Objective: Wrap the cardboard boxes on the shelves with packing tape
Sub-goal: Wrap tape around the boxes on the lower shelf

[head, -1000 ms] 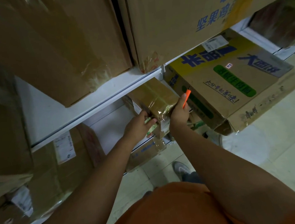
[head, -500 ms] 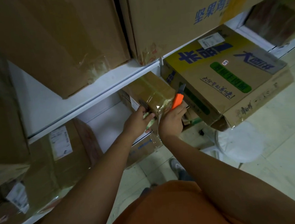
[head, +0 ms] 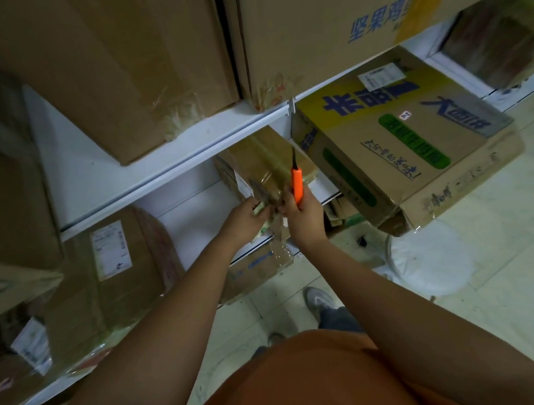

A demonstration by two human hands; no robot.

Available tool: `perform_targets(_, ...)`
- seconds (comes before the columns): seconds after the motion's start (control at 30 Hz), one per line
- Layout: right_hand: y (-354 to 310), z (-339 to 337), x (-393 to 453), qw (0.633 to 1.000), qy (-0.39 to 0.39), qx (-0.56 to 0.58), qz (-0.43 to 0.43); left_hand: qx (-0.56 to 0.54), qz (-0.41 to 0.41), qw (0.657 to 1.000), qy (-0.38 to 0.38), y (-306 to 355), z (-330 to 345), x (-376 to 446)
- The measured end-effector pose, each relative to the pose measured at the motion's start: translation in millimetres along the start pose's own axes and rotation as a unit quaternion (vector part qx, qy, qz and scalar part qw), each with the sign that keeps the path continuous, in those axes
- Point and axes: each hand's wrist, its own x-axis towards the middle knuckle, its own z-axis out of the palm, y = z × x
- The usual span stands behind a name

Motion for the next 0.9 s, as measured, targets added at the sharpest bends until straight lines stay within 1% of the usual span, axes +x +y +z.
perform_targets(0.1, -2, -10, 2, 0.993, 0.034, -0.083, -0.081, -0.066, 0.008, 0.998, -0.009, 1, 0, -6)
perform_targets(0.13, -5, -13, 5, 0.988, 0.019, -0.110, -0.102, -0.091, 0.005, 0.996, -0.009, 2, -1, -9)
perform_targets(0.23, -4, -21, 22, 0.964, -0.086, -0.191, -0.163, -0.121, 0.003, 0.992, -0.019, -2, 1, -12)
perform_targets(0.27, -4, -24, 26, 0.956, -0.108, -0.208, -0.179, -0.130, 0.000, 0.991, -0.029, -2, 2, -14)
perform_targets(0.33, -2, -31, 31, 0.943, -0.125, -0.235, -0.198, -0.135, -0.004, 0.990, -0.048, 2, 5, -20)
perform_targets(0.4, -1, -34, 29, 0.929, -0.120, -0.280, -0.212, -0.096, -0.008, 0.994, -0.058, -1, 5, -19)
perform_targets(0.47, -2, -31, 24, 0.909, -0.123, -0.332, -0.220, -0.067, -0.022, 0.996, -0.057, -7, 1, -19)
perform_targets(0.57, -14, -28, 17, 0.899, -0.126, -0.362, -0.211, -0.091, -0.027, 0.994, -0.058, -7, -7, -17)
perform_targets(0.63, -22, -32, 6, 0.896, -0.103, -0.370, -0.222, -0.130, -0.032, 0.989, -0.065, -5, -13, -22)
perform_targets(0.7, -25, -37, -12, 0.897, -0.072, -0.386, -0.202, -0.148, -0.041, 0.986, -0.062, -12, -16, -23)
perform_targets(0.73, -24, -36, -24, 0.888, -0.078, -0.412, -0.186, -0.159, -0.047, 0.984, -0.063, -17, -17, -24)
perform_targets(0.83, -19, -24, -57, 0.827, -0.168, -0.508, -0.173, -0.174, -0.031, 0.982, -0.066, -30, -19, -26)
perform_targets(0.9, -19, -13, -62, 0.810, -0.192, -0.529, -0.166, -0.182, -0.018, 0.981, -0.063, -32, -17, -28)
